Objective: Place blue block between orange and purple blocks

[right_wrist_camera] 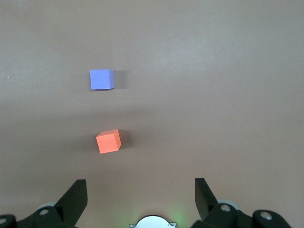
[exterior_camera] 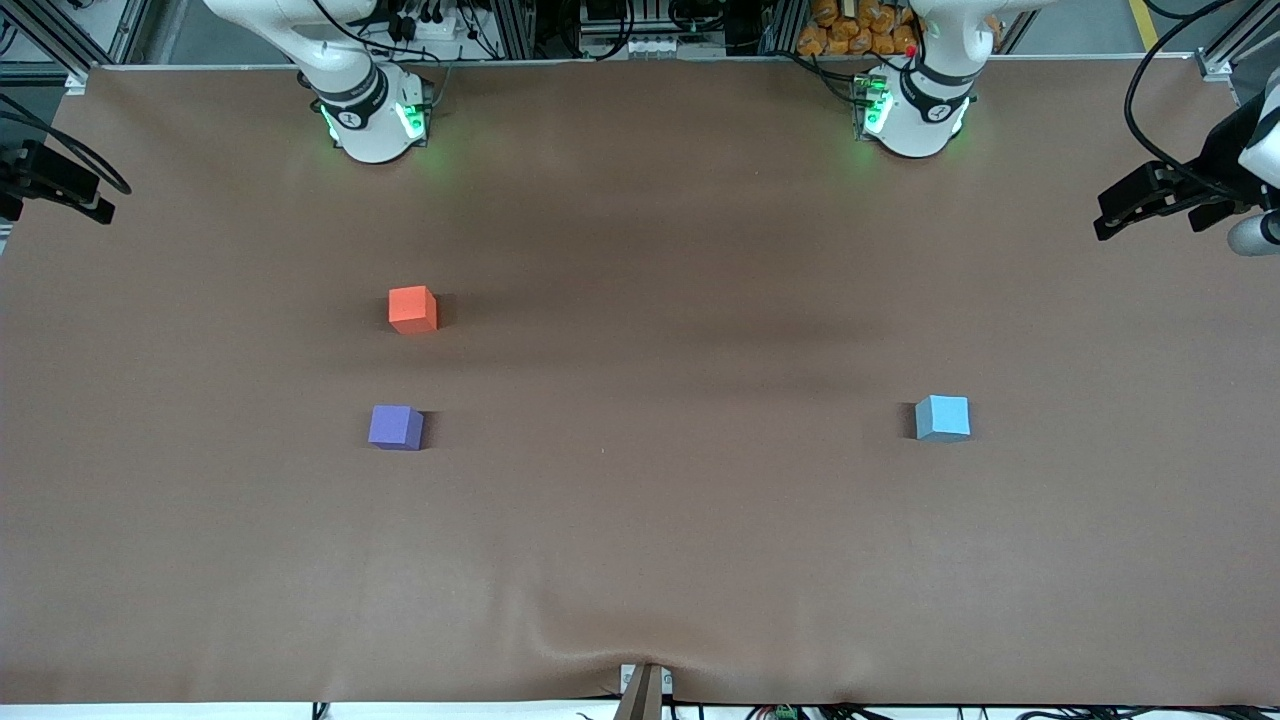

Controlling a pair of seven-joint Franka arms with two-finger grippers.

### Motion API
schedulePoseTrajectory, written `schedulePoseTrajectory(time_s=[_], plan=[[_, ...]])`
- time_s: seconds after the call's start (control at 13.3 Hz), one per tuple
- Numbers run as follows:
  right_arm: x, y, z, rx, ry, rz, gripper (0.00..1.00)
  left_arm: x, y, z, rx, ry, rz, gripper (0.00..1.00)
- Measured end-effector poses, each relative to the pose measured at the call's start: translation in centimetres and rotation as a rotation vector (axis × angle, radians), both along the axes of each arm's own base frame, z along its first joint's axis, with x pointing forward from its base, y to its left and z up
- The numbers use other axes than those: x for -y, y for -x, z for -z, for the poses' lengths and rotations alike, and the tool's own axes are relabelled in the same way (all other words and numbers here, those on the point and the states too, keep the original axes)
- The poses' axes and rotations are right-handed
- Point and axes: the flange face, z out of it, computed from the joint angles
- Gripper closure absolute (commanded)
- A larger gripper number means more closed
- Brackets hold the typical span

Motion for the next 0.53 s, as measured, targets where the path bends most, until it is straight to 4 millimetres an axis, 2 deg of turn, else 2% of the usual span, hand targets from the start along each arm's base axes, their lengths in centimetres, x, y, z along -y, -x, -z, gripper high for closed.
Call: schedulePoseTrajectory(time_s=[0.53], plan=[[-0.04,0.00,0.01,0.000,0.000,-0.001,0.00,-0.14,-0.02,0.76,-0.018,-0.001,-0.003,0.00]])
